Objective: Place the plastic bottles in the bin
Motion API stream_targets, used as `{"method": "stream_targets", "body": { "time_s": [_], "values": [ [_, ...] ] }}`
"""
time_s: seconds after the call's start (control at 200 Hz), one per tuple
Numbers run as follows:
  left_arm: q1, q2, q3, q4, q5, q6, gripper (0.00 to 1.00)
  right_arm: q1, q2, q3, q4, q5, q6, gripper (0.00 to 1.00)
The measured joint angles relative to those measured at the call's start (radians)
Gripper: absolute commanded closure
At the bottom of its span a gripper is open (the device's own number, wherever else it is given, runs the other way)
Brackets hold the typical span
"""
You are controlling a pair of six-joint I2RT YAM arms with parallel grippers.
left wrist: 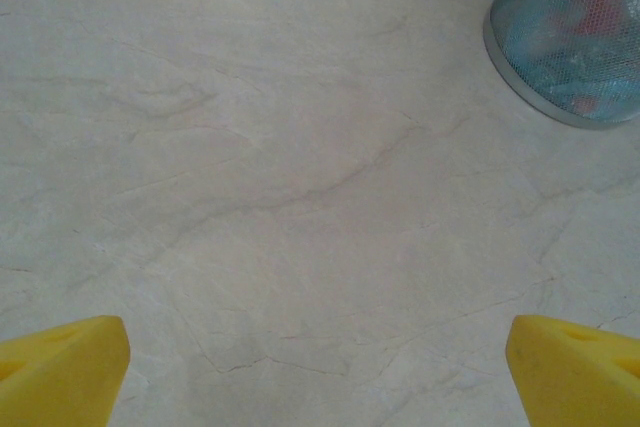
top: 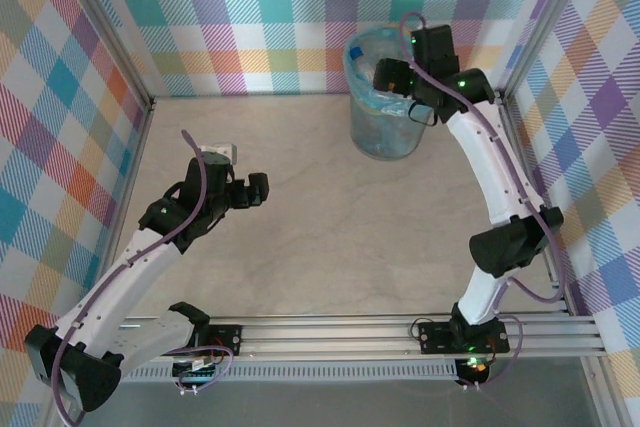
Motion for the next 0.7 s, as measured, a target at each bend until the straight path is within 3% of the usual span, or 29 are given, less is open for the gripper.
{"method": "stream_targets", "body": {
  "time_s": [0.285, 0.545, 0.7],
  "values": [
    [0.0, -0.068, -0.025, -0.004, -0.003, -0.004, 0.04, 0.046, 0.014, -0.043, 0.066, 0.203, -0.153, 0.0],
    [0.0, -0.107, -0.032, -0.026, -0.018, -0.008, 0.04, 0.047, 0.098, -0.038, 0.091, 0.28, -0.241, 0.02],
    [0.0, -0.109, -0.032, -0.027, -0.019, -0.008, 0.04, 0.047, 0.143, 0.0, 0.091, 0.291, -0.27, 0.16]
  ]
}}
